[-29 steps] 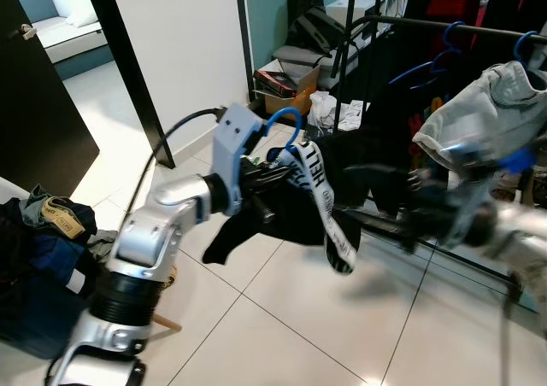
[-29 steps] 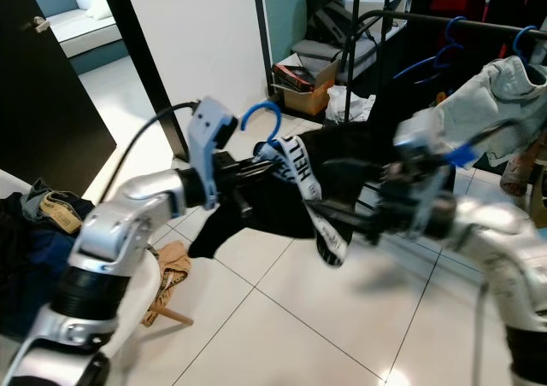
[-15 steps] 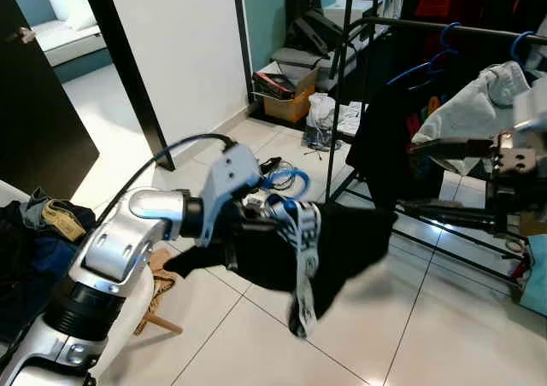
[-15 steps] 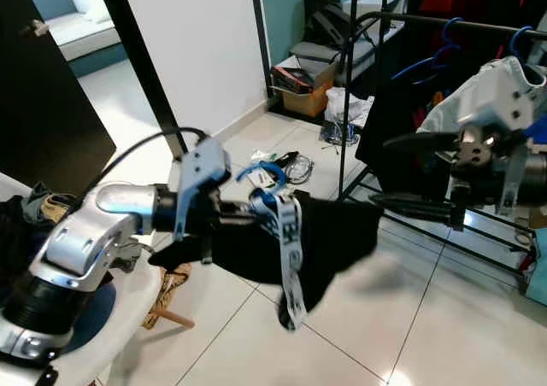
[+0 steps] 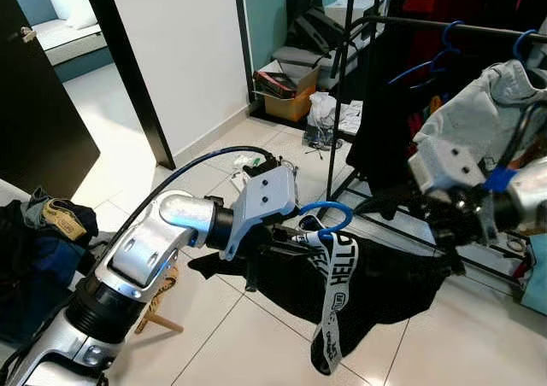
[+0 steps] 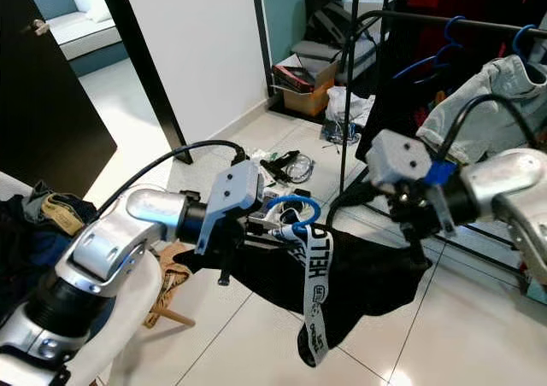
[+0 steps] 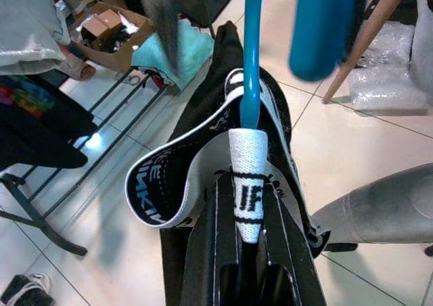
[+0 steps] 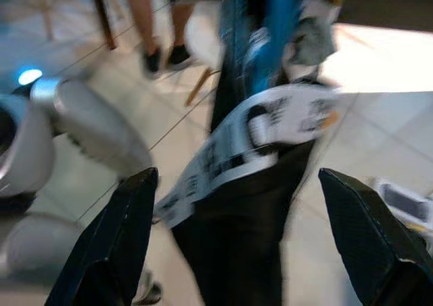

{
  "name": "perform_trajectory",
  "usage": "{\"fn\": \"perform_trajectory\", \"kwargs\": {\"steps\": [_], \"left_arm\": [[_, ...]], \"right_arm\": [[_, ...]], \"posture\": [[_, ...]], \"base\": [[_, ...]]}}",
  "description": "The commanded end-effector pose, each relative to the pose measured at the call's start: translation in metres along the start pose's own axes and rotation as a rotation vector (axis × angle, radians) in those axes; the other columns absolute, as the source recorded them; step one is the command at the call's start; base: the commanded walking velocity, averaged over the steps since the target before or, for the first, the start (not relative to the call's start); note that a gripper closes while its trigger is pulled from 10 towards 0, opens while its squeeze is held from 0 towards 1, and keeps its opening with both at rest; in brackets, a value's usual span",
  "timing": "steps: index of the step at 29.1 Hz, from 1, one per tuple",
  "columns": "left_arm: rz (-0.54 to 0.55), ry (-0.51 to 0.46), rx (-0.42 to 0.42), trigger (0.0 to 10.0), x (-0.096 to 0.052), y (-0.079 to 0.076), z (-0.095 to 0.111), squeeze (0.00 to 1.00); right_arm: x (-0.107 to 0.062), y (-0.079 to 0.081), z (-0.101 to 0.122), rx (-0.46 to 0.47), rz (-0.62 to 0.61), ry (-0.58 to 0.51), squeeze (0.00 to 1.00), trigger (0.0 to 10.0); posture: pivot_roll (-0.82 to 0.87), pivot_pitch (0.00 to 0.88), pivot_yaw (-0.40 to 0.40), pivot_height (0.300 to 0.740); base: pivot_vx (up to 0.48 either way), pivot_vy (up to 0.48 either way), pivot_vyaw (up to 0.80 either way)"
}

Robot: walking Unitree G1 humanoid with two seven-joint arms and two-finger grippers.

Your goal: Hang hanger

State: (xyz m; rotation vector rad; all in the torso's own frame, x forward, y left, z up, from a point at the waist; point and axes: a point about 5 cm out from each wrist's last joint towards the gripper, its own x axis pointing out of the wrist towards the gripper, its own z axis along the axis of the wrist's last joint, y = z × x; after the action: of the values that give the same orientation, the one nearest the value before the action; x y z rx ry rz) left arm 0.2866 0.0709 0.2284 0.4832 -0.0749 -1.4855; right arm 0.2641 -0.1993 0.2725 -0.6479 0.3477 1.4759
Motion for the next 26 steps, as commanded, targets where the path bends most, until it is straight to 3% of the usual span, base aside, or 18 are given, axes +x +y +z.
{"fn": "perform_trajectory", "kwargs": {"steps": [1,4,5,16,26], "left_arm": [[0.007,0.003,0.022,10.0,-0.003,0.005,0.002,0.00],[0.008,0.000,0.028,10.0,-0.003,0.005,0.003,0.00],[0.006,-0.004,0.035,10.0,-0.004,0.006,0.005,0.00],[-0.022,-0.047,0.081,10.0,-0.002,0.001,0.017,0.00],[-0.066,-0.071,0.119,10.0,-0.001,-0.004,0.021,0.00]], "right_arm": [[0.006,0.000,0.000,-0.026,0.030,0.031,0.00,10.0],[0.008,-0.003,-0.002,-0.022,0.028,0.053,0.00,10.0],[0.009,-0.005,-0.007,-0.013,0.025,0.086,0.00,0.0],[0.011,-0.010,-0.018,0.002,-0.001,0.189,0.00,0.0],[0.013,-0.012,-0.016,-0.007,-0.023,0.175,0.00,0.0]], "posture": [[-0.11,0.000,0.090,0.740],[-0.11,0.000,0.090,0.740],[-0.11,0.000,0.090,0.740],[-0.10,0.000,0.090,0.740],[-0.10,0.000,0.097,0.740]], "base": [[0.000,0.000,0.00],[0.000,0.000,0.00],[0.000,0.000,0.00],[0.000,0.000,0.00],[0.000,0.000,0.00]]}}
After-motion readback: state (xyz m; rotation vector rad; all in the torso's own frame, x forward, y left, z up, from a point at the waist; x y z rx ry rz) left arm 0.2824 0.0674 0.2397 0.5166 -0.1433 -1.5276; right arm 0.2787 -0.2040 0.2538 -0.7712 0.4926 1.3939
